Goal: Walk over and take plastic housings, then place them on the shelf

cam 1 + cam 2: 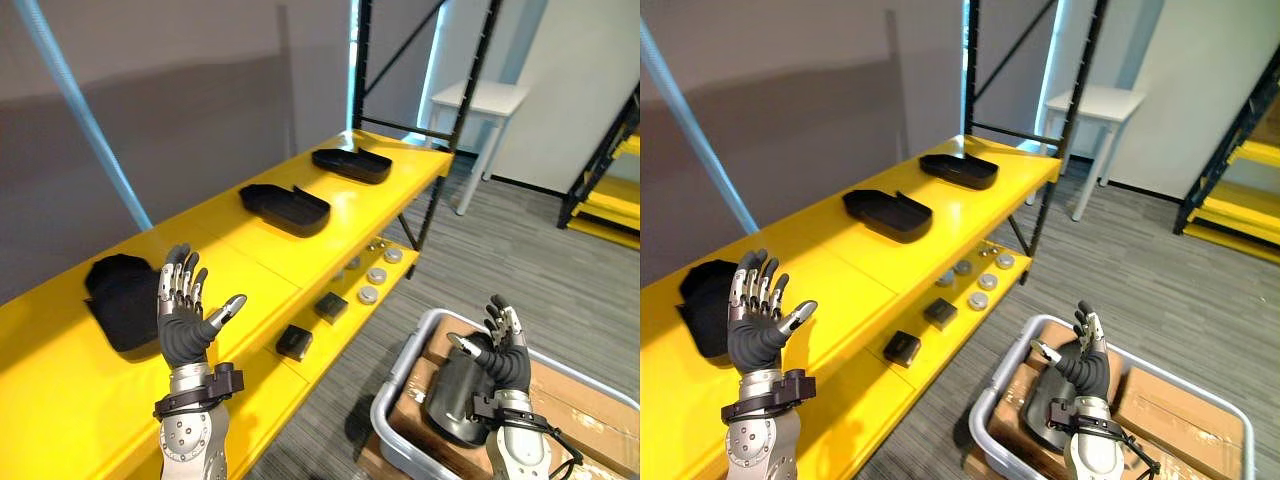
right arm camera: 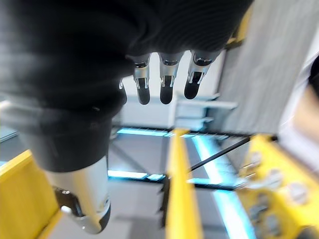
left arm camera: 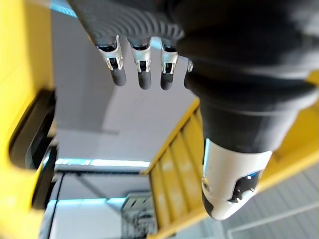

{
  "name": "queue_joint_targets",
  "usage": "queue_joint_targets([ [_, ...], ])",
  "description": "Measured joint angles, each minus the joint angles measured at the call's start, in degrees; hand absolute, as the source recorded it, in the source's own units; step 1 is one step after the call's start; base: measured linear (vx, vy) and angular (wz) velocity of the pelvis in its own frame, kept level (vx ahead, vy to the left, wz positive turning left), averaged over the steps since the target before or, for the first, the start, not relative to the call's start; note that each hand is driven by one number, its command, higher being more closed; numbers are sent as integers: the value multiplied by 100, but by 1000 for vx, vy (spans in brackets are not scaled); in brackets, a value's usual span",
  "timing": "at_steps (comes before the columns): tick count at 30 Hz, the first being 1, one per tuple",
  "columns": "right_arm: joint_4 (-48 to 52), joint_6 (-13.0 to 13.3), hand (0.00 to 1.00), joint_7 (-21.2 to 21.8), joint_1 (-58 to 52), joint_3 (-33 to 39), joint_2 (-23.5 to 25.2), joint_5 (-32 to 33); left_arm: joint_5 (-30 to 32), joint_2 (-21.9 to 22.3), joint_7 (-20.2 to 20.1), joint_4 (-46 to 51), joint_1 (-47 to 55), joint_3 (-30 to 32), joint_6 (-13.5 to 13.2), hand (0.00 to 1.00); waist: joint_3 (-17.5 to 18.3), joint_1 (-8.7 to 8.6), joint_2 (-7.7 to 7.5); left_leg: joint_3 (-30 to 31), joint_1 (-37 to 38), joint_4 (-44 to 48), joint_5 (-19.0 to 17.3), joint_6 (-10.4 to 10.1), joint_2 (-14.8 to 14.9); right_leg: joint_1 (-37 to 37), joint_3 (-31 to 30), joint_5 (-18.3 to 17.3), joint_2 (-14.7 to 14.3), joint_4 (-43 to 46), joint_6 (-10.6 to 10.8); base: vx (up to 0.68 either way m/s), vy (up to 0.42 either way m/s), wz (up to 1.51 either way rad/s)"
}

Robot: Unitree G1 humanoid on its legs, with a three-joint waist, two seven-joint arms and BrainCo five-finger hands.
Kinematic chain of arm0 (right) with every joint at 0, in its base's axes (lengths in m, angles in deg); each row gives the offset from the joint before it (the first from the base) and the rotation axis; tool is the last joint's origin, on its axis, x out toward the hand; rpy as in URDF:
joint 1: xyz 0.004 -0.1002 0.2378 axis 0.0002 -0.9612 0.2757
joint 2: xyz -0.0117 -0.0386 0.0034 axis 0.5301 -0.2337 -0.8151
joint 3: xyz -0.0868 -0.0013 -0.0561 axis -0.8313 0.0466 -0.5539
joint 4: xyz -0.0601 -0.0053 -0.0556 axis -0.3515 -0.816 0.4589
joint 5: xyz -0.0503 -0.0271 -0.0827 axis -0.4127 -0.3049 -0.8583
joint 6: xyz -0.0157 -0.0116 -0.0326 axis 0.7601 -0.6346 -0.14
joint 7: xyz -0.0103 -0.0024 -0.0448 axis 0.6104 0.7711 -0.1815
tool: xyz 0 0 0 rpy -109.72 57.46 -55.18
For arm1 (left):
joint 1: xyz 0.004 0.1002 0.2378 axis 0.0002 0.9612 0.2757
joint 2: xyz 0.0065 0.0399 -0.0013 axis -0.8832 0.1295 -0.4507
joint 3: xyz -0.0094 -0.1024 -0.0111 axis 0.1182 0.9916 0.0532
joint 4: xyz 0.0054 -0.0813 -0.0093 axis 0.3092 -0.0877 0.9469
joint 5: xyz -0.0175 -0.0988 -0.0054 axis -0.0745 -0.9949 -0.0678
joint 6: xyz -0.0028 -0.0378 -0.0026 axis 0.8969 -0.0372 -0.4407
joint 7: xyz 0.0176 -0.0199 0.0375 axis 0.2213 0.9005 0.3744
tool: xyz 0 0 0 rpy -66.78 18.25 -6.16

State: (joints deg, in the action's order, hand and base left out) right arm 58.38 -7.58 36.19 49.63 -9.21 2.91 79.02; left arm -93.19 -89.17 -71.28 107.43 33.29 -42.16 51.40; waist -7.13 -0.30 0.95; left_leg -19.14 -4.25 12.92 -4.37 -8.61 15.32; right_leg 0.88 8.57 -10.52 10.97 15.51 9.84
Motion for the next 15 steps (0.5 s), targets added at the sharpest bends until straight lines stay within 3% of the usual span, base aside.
queue_joint_targets([
  [1,-60,-17,0,29,-61,-20,-95,9,29,166,29,-24,2,-8,31,0,14,-56,154,-5,-51,-148,180,-12,216,-30,16,96,-295,-375,-221,-58,-351,-46],
  [3,-206,-71,0,65,-184,-23,-186,14,67,343,92,-27,30,22,75,0,40,-150,271,43,31,-247,309,146,541,-196,-27,313,-714,-779,-446,-42,-273,-43],
  [4,-204,-70,0,81,-239,-47,-194,14,50,362,107,-32,98,94,74,0,48,-174,292,54,123,-240,368,233,726,-273,-131,380,-928,-912,-546,-28,-224,-54],
  [6,-194,-64,0,77,-240,-76,-258,14,-31,373,136,-145,236,250,80,0,36,-179,288,252,119,-102,476,391,800,-202,-362,437,-1051,-914,-636,-36,-188,-67],
  [8,-197,-65,0,20,-251,-77,-292,11,-123,381,176,-234,355,389,95,0,-8,-169,265,712,-2,146,373,352,662,-83,-613,487,-1033,-908,-713,-35,-58,-69],
  [9,-197,-66,0,-35,-233,-78,-291,11,-126,379,182,-337,402,516,92,0,-29,-97,272,1052,53,178,147,243,382,9,-801,545,-982,-905,-729,-26,49,-62],
  [11,-201,-71,0,-101,-228,-80,-273,-16,-147,385,155,-633,409,653,92,0,-80,-98,354,1117,164,92,-19,366,262,76,-946,582,-979,-886,-685,-43,101,-52],
  [15,-323,-170,0,-300,40,-66,-166,-239,-177,373,-57,-1869,335,653,258,0,-333,-98,428,1125,161,-52,-201,220,81,187,-990,722,-792,-941,-476,-88,160,-7],
])
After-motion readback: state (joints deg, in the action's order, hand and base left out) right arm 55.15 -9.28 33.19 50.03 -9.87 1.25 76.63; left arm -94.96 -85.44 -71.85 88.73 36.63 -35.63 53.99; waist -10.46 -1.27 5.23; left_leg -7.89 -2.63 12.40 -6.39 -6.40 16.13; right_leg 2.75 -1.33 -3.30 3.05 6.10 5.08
